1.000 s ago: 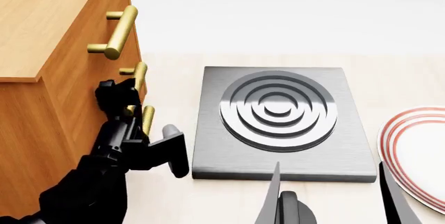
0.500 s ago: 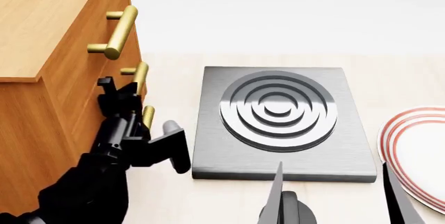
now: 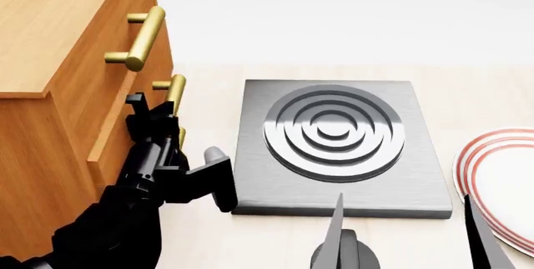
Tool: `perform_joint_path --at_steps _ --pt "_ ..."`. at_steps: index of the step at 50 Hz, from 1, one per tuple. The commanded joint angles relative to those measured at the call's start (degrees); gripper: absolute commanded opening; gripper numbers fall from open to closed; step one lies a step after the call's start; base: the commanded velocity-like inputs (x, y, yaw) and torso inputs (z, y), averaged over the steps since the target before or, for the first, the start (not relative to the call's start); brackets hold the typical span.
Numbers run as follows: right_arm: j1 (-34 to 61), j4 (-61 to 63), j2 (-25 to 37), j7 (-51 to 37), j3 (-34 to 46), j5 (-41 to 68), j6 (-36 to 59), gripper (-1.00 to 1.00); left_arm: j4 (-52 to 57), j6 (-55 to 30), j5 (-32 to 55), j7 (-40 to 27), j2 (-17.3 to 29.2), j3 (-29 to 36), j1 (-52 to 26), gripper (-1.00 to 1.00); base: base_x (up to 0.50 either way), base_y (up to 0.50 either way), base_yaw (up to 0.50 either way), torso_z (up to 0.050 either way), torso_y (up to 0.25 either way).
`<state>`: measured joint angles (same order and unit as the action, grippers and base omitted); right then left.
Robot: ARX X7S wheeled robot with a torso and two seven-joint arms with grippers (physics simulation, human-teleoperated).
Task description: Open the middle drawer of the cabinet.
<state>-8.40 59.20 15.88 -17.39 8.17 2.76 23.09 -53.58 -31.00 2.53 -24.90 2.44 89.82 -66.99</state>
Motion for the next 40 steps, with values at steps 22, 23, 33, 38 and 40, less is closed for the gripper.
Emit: perform_joint_path --at_steps 22,23,33,38,40 --pt "0.2 0.5 2.1 -2.6 0.8 1.4 0.1 1.0 16.9 -5.9 -12.0 1.7 -2.4 0.8 -0.9 -1.0 0.0 0.0 0.0 0.001 0.003" --pt "0.1 0.5 2.3 -2.8 0.9 1.5 0.1 1.0 17.2 -6.1 -12.1 1.7 -2.4 0.7 -1.0 -1.0 0.0 0.0 0.0 0.0 0.0" --pt "0.4 0.7 4.8 -5.7 1.5 3.3 -0.3 1.0 21.1 -7.7 -13.4 2.7 -2.4 0.8 -1.2 -1.0 0.0 0.0 0.0 0.001 0.004" --pt "0.7 0.7 6.6 -7.8 2.2 4.5 -0.5 1.0 23.8 -8.7 -14.3 3.4 -2.4 0.8 -1.5 -1.0 0.0 0.0 0.0 0.002 0.006" --pt "0.9 0.7 7.3 -8.7 2.6 4.9 -0.6 1.0 24.7 -8.9 -14.4 3.5 -2.4 0.8 -1.6 -1.0 0.0 0.0 0.0 0.0 0.005"
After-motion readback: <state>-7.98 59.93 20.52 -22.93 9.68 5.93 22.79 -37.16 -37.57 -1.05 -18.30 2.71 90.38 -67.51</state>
